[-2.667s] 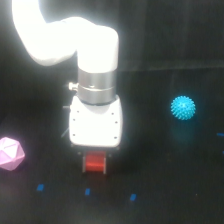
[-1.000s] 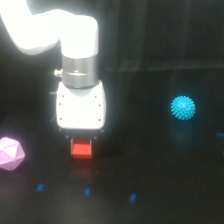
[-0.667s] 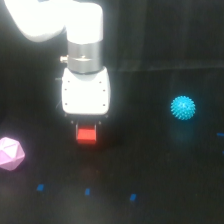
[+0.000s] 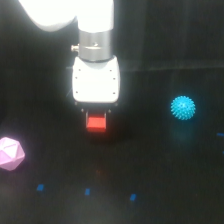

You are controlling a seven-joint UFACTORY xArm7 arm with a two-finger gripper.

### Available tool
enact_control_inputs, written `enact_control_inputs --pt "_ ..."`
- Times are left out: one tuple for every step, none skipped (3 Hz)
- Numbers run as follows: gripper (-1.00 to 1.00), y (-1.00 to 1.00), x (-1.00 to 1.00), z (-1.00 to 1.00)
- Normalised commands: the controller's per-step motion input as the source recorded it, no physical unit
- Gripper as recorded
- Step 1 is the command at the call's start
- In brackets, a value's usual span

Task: Pick up the red object from the table

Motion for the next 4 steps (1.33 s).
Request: enact_control_inputs --pt "-0.83 0.88 0.01 1.00" --pt "-1.00 1.00 -0.03 0.76" --pt "-1.00 -0.26 0.41 1.00" --pt "-1.00 0.47 0.30 0.98"
